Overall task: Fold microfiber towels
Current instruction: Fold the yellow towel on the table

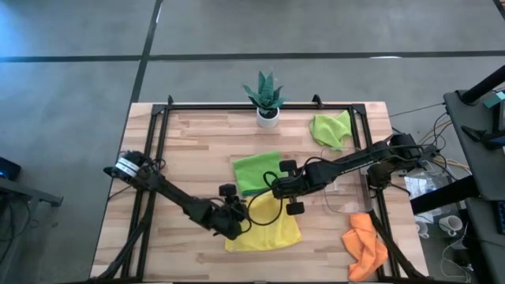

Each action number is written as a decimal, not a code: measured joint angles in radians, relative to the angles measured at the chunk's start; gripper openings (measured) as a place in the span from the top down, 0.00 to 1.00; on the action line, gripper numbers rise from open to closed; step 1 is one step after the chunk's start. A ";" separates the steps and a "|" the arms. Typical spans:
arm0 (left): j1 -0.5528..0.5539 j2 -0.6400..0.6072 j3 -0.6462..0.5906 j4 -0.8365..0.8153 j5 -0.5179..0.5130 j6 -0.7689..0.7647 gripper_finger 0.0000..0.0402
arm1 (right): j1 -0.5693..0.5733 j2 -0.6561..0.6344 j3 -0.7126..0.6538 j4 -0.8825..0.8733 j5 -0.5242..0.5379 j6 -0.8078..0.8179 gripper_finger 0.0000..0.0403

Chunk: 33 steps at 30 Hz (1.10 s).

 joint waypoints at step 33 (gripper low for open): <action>-0.012 -0.486 -0.453 0.142 -0.317 0.003 1.00 | -0.108 0.006 0.050 0.013 -0.064 -0.063 0.98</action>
